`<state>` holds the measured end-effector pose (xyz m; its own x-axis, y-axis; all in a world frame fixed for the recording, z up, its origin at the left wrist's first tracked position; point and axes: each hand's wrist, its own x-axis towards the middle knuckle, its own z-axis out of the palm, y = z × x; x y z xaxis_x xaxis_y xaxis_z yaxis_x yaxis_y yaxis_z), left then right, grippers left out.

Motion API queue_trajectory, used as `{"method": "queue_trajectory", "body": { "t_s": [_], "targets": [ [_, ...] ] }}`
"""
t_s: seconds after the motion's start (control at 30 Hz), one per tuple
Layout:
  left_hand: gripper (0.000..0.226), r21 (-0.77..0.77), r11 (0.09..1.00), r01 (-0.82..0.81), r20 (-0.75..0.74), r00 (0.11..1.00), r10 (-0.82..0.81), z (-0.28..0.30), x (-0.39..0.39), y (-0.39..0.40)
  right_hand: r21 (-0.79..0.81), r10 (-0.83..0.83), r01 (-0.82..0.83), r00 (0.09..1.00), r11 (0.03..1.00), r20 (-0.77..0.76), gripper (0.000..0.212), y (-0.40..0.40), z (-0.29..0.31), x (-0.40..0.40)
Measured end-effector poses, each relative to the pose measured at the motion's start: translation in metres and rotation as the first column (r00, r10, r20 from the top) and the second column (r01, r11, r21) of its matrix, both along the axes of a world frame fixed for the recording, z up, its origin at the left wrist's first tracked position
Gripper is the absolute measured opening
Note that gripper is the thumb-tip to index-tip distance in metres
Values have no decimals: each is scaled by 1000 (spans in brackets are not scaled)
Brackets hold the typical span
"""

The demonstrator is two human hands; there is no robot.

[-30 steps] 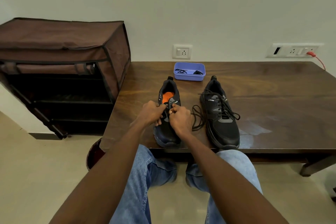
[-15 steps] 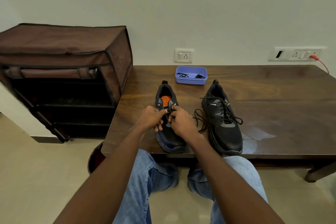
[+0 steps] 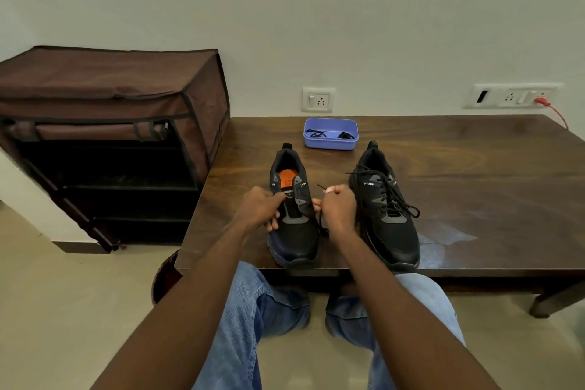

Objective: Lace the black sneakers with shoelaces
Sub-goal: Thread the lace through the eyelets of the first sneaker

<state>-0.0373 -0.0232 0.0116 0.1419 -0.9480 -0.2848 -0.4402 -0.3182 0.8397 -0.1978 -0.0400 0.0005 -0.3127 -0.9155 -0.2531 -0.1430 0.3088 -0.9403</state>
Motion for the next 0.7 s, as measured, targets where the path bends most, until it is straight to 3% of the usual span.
{"method": "queue_trajectory", "body": {
  "t_s": [0.07,0.13,0.17,0.23,0.27,0.3,0.33,0.4,0.43,0.47,0.5,0.6,0.7],
  "targets": [
    [35,-12,1000,4,3,1000,-4,-1,0,0,61,60,-55,994,997,-93,20,-2,8,-11],
    [29,-31,1000,4,11,1000,-4,-1,0,0,167,276,-260,958,951,-78,20,5,23,-20],
    [23,-52,999,-3,22,1000,5,-1,0,0,216,467,-458,884,862,13,18,10,32,-24],
    [18,-131,990,-43,53,997,51,0,1,0,229,778,-812,582,537,235,16,24,54,-37],
    [19,-191,979,-69,70,994,84,1,1,-1,208,839,-880,471,426,273,19,27,61,-43],
    [20,-254,964,-82,88,990,108,2,1,0,201,854,-890,451,409,259,20,25,60,-47],
    [20,-303,950,-75,103,988,111,2,0,0,212,831,-845,528,492,177,18,21,55,-48],
    [21,-318,948,5,122,992,36,2,-2,0,225,654,-617,739,754,-162,19,6,37,-46],
    [24,-290,954,74,141,989,-34,1,-3,0,222,546,-499,750,838,-375,23,-2,29,-45],
    [27,-243,958,154,171,979,-114,0,-5,0,199,466,-426,733,882,-495,24,-6,24,-43],
    [32,-193,956,219,201,963,-180,-1,-8,-1,172,429,-400,744,900,-512,24,-9,19,-39],
    [44,-83,956,283,284,926,-249,-4,-14,-5,150,460,-436,818,887,-345,23,-20,17,-26],
    [37,-22,949,314,322,901,-291,-1,-19,-6,182,506,-472,797,862,-330,36,-24,17,-10]
  ]
}}
